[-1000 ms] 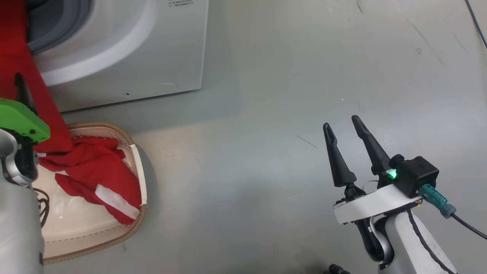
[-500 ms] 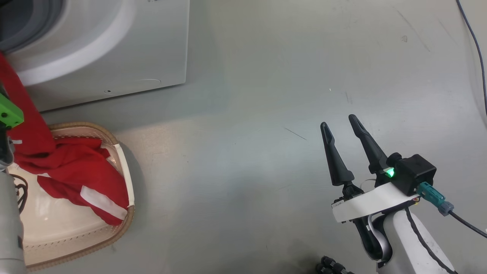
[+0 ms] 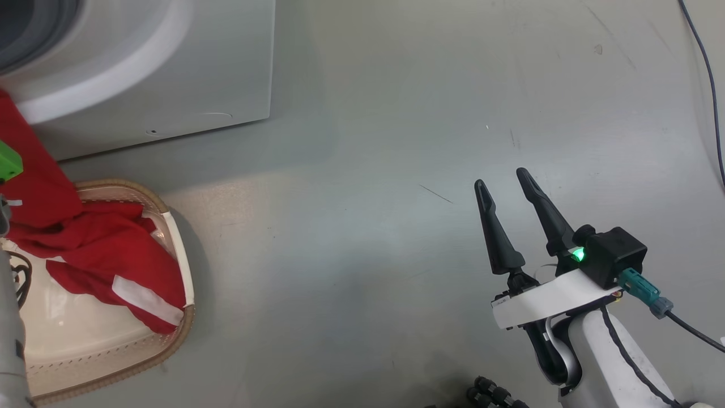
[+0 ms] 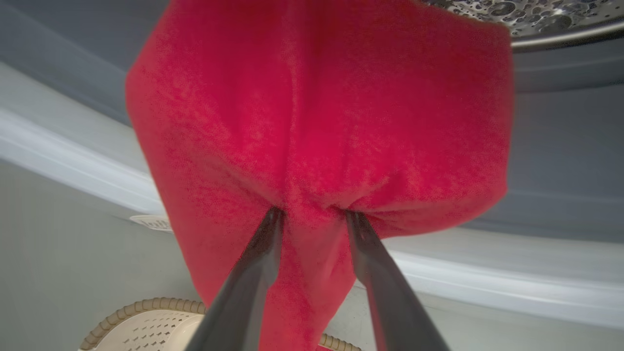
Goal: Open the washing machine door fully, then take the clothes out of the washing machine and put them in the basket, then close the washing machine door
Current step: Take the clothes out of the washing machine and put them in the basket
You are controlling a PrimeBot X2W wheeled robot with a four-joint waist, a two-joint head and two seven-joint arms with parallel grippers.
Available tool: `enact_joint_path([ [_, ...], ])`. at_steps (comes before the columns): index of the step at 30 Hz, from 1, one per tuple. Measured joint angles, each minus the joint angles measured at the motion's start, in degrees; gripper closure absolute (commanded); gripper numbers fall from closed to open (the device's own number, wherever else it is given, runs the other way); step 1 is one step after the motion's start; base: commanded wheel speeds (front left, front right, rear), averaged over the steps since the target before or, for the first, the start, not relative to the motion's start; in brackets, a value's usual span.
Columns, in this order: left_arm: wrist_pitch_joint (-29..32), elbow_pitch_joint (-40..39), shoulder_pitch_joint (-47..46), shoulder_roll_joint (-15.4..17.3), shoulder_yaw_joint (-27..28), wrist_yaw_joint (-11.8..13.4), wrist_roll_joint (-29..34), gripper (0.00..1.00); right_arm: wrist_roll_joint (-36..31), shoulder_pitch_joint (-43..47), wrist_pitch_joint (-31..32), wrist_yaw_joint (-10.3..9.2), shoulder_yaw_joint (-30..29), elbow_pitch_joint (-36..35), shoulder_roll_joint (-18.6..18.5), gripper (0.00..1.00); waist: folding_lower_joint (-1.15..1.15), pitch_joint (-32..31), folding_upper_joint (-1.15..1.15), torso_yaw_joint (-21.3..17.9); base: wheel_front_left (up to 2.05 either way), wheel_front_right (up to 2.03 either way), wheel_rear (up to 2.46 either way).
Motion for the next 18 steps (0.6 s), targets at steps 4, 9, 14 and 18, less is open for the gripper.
enact_joint_path([
  [4, -1.01, 0.68, -0.48, -0.04, -0.53, -1.05, -0.13, 1.00, 0.00, -0.48, 0.00, 0.00, -0.09, 0.20, 0.02, 0.00, 0.00, 0.05, 0.00, 0.02, 0.00, 0.00, 0.00],
  [9, -3.82, 2.08, -0.37, -0.10, -2.19, -2.55, 0.74, 1.00, -0.01, -0.65, -0.01, 0.00, -0.23, 1.00, 0.10, 0.00, 0.00, -0.56, 0.00, 0.49, 0.00, 0.00, 0.00],
  [14, -8.06, 2.26, 0.55, -0.41, -4.89, -4.80, 2.72, 1.00, -0.02, -0.65, -0.01, 0.00, -0.81, 1.41, 0.16, 0.00, 0.00, -1.88, 0.00, 1.17, 0.00, 0.00, 0.00],
  [18, -11.44, 2.38, 2.10, -1.03, -5.42, -6.04, 3.38, 1.00, -0.08, -0.65, -0.01, 0.00, -1.52, 1.68, 0.18, 0.00, 0.00, -3.34, 0.00, 1.91, 0.00, 0.00, 0.00],
])
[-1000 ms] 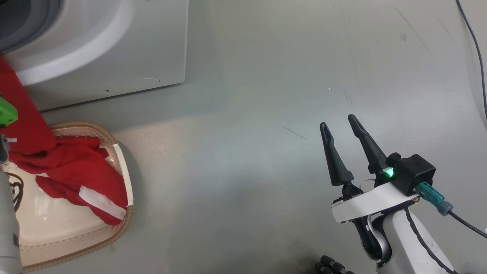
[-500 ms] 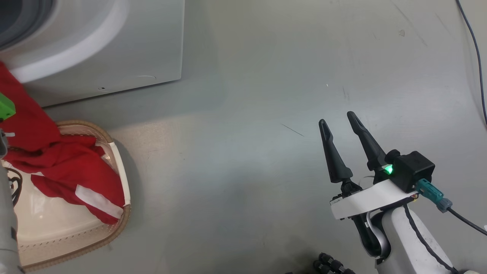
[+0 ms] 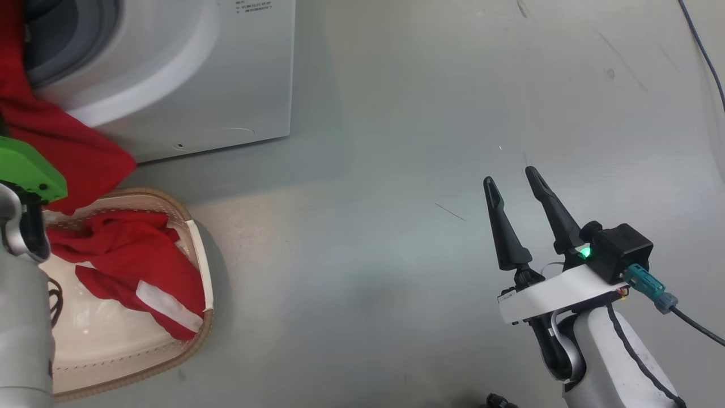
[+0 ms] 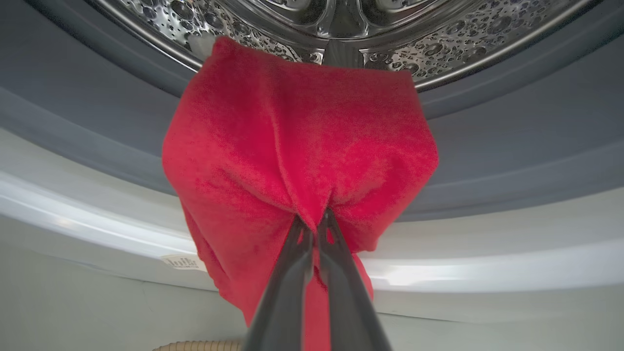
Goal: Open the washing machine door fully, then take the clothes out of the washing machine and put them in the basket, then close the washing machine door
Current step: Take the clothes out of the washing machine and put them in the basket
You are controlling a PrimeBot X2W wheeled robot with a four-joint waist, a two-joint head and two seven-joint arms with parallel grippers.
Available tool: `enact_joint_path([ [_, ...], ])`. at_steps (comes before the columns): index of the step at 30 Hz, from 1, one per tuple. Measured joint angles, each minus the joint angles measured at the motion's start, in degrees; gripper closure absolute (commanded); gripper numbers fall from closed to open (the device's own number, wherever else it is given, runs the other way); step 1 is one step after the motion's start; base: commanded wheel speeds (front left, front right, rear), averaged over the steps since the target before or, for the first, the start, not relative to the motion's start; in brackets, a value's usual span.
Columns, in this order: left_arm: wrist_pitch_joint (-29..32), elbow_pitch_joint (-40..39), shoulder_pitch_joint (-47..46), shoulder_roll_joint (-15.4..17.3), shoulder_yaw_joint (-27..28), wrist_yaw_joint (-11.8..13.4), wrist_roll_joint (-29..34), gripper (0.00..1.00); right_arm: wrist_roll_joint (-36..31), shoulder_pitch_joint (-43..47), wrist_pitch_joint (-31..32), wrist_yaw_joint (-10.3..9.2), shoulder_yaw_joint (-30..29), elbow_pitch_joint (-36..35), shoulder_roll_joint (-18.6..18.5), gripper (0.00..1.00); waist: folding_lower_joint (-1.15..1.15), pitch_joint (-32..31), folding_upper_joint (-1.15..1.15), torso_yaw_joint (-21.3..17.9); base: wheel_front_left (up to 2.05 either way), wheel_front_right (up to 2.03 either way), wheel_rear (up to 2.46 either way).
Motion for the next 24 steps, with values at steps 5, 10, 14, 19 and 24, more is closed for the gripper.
enact_joint_path([
  [5, -3.74, 0.55, 2.50, -1.96, -1.33, -1.01, 0.25, 1.00, -0.10, 0.04, 0.00, 0.00, -0.94, 0.30, -0.07, 0.00, 0.00, -2.23, 0.00, 1.29, 0.00, 0.00, 0.00],
  [10, -7.77, 0.63, 5.30, -3.58, -2.30, -1.88, 0.27, 1.00, -0.38, 0.19, 0.00, 0.01, -1.59, 0.77, -0.69, 0.00, 0.00, -4.87, 0.00, 2.93, 0.00, 0.00, 0.00],
  [14, -10.73, 0.36, 7.76, -4.39, -4.34, -2.54, 1.63, 1.00, -0.56, 0.83, 0.00, 0.01, -1.97, 0.94, -1.11, 0.00, 0.00, -7.16, 0.00, 4.41, 0.00, 0.00, 0.00],
  [19, -11.70, -1.43, 10.31, -4.98, -6.00, -2.85, 2.37, 1.00, -0.56, 2.66, 0.00, 0.01, -2.47, 1.40, -1.58, 0.00, 0.00, -10.07, 0.00, 6.52, 0.00, 0.00, 0.00],
  [24, -11.96, -5.24, 13.08, -5.47, -7.10, -3.04, 4.23, 1.00, -0.56, 4.11, 0.00, 0.02, -2.64, 1.46, -1.88, 0.00, 0.00, -12.80, 0.00, 8.79, 0.00, 0.00, 0.00],
])
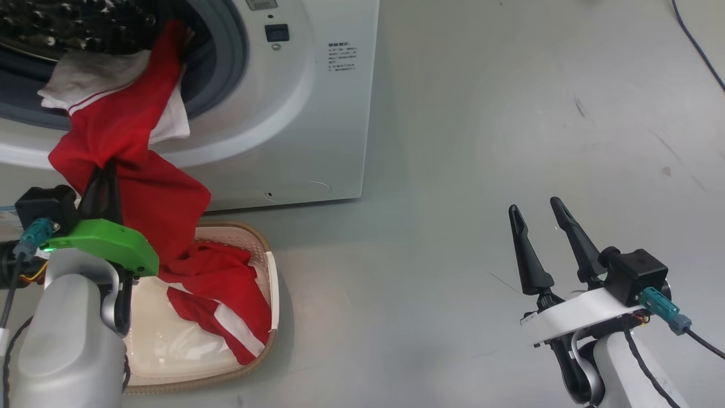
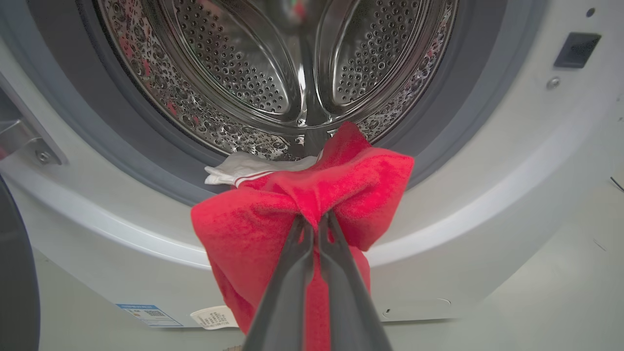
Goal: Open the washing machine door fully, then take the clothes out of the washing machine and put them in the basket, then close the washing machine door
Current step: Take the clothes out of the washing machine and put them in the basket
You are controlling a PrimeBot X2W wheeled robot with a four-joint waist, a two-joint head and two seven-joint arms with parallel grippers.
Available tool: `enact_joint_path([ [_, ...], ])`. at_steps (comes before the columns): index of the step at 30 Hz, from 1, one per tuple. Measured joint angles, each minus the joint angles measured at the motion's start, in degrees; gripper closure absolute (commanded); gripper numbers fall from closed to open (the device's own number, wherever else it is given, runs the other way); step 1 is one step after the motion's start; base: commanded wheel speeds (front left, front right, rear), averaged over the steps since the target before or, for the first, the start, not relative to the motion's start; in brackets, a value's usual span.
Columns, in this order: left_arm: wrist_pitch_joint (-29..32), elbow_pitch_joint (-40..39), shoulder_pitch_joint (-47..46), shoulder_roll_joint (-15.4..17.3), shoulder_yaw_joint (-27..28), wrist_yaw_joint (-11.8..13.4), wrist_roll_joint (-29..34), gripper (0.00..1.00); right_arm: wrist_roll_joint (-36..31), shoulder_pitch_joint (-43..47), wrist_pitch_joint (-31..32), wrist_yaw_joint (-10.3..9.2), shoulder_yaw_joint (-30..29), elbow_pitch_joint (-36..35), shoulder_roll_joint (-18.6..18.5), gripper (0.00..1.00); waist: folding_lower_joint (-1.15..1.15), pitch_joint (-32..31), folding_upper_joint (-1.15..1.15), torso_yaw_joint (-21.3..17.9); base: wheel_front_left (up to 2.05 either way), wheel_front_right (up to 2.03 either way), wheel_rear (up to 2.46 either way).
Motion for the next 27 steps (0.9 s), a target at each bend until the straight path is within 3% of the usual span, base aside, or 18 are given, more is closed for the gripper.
enact_joint_path([
  [6, 0.02, -6.17, 2.72, -0.46, -0.59, -0.03, 1.26, 1.00, 0.00, 1.37, 0.00, -0.01, -0.55, -0.18, -0.36, 0.00, 0.00, -2.16, 0.00, 2.49, 0.00, 0.00, 0.00],
  [10, 0.02, -18.29, 2.99, -0.74, 0.87, -0.03, 2.58, 1.00, 0.00, 2.15, 0.00, -0.02, -1.11, -0.64, -0.53, 0.00, 0.00, -3.73, 0.00, 4.97, 0.00, 0.00, 0.00],
  [16, 0.00, -25.96, 4.87, -1.32, 3.05, 0.15, 3.16, 1.00, 0.00, 2.66, -0.01, -0.03, -1.14, -1.26, -0.53, 0.00, 0.00, -4.84, 0.00, 7.08, 0.00, 0.00, 0.00],
  [27, 0.01, -27.05, 15.64, -1.91, 2.21, 0.40, 4.53, 1.00, 0.00, 2.93, 0.00, -0.02, 0.07, -1.94, -0.47, 0.00, 0.00, -5.32, 0.00, 8.17, 0.00, 0.00, 0.00],
])
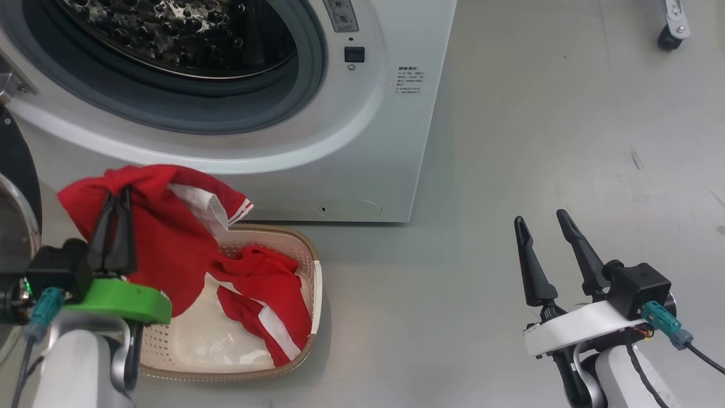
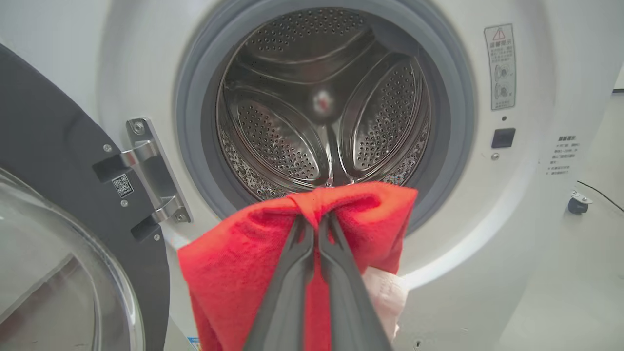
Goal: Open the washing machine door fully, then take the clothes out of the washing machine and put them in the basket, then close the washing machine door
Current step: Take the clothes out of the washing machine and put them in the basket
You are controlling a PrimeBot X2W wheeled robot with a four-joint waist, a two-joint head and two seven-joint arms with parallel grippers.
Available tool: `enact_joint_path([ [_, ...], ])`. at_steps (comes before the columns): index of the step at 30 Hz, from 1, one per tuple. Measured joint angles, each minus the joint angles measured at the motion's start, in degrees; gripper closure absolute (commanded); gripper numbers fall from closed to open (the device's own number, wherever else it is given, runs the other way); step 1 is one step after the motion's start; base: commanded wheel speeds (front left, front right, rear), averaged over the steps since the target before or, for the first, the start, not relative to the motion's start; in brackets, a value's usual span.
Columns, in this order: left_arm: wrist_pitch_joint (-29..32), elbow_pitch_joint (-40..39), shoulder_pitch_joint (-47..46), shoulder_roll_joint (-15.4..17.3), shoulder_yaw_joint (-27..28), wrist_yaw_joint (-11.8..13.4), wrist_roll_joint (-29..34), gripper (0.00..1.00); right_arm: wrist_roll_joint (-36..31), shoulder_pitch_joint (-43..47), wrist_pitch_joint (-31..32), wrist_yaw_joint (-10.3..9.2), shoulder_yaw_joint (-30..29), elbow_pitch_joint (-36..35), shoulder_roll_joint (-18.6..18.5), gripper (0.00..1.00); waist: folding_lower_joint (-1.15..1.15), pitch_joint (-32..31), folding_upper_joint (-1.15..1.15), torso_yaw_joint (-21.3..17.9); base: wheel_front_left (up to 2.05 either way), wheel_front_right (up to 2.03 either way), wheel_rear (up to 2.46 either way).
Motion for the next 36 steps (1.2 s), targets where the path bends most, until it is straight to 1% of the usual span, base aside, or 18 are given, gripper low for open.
enact_joint_path([
  [4, 0.00, 1.62, 2.92, 0.09, -0.53, -0.02, 0.47, 1.00, 0.00, 0.01, 0.00, 0.01, 0.16, -0.21, 0.01, 0.00, 0.00, 0.61, 0.00, -0.51, 0.00, 0.00, 0.00],
  [7, 0.00, 2.54, 4.49, 1.81, -1.20, -0.02, 3.38, 1.00, 0.00, 0.01, 0.00, 0.01, 0.41, -0.53, 0.01, 0.00, 0.00, 1.28, 0.00, -0.99, 0.00, 0.00, 0.00],
  [10, 0.00, 4.46, 5.58, 2.24, -0.91, 0.09, 3.69, 1.00, -0.10, -0.02, 0.02, 0.01, 0.77, -1.00, 0.03, 0.00, 0.00, 2.10, 0.00, -1.63, 0.00, 0.00, 0.00],
  [15, 0.10, 10.13, 6.92, 2.40, -2.24, 0.34, 4.60, 1.00, -0.42, -0.06, 0.26, 0.01, 1.01, -1.71, 0.02, 0.00, 0.00, 4.14, 0.00, -3.17, 0.00, 0.00, 0.00],
  [19, 2.15, 14.90, 6.88, 2.60, -2.02, 1.56, 5.46, 1.00, -0.60, -0.39, 0.34, 0.01, 1.27, -2.29, 0.00, 0.00, 0.00, 5.81, 0.00, -4.22, 0.00, 0.00, 0.00],
  [22, 3.34, 17.36, 6.25, 2.58, -2.02, 1.97, 5.45, 1.00, -0.92, -0.89, 0.70, 0.01, 1.38, -2.72, -0.04, 0.00, 0.00, 7.17, 0.00, -5.02, 0.00, 0.00, 0.00],
  [27, 5.04, 20.85, 2.41, 2.19, -0.77, 2.26, 4.02, 1.00, -1.49, -1.70, 0.86, 0.01, 1.56, -3.42, -0.20, 0.00, 0.00, 9.49, 0.00, -6.42, 0.00, 0.00, 0.00],
  [36, 8.21, 26.70, -2.08, 3.97, -0.94, 2.79, 4.64, 1.00, -1.57, -2.72, 1.30, 0.00, 2.01, -4.77, -0.23, 0.00, 0.00, 14.04, 0.00, -8.96, 0.00, 0.00, 0.00],
])
